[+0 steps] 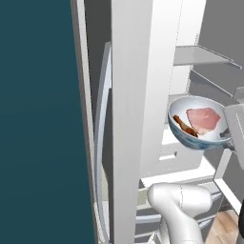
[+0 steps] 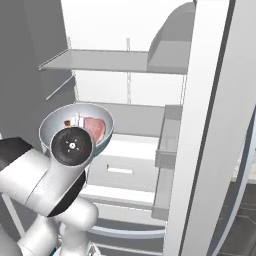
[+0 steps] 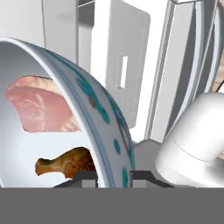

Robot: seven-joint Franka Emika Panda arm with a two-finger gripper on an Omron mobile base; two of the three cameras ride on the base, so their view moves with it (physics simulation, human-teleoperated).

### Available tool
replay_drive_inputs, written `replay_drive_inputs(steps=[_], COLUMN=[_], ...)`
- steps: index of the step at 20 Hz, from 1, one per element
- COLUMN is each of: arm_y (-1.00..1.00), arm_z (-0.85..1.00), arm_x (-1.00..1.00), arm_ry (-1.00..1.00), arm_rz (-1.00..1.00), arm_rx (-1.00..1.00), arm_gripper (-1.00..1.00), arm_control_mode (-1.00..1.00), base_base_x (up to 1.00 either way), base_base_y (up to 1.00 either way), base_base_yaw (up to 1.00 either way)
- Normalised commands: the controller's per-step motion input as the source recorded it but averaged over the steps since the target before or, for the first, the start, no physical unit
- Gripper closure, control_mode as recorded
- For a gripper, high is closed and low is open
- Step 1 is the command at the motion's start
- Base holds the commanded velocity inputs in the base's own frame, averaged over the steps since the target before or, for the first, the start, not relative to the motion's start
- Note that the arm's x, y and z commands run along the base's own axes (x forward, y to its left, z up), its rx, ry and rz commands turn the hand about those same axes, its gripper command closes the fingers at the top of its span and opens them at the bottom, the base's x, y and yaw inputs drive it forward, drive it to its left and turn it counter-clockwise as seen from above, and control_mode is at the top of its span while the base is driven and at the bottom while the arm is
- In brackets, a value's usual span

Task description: Place the bowl with the onion and potato on the second highest shelf of the fridge. Place the bowl with the chicken drumstick and steak on the top shelf of the fridge.

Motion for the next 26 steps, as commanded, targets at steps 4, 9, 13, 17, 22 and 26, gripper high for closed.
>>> replay_drive_inputs(steps=[4,9,13,17,22,26], arm_y=[0.03,0.00,0.00,0.00,0.00,0.06], arm_z=[1.00,1.00,0.84,0.22,0.01,0.00], arm_x=[-0.11,0.32,0.95,1.00,1.00,1.00], arm_ry=[-0.28,-0.10,-0.08,-0.14,-0.15,-0.05], arm_rz=[0.00,-0.01,-0.05,-0.06,-0.07,-0.07], arm_rx=[-0.09,-0.08,-0.09,0.00,0.00,0.06], arm_gripper=[1.00,1.00,1.00,1.00,1.00,1.00], arm_control_mode=[-1.00,-1.00,-1.00,-1.00,-1.00,-1.00], base_base_x=[0.00,0.00,0.00,0.00,0.00,0.00], base_base_y=[0.00,0.00,0.00,0.00,0.00,0.00], base_base_yaw=[0.00,0.00,0.00,0.00,0.00,0.00])
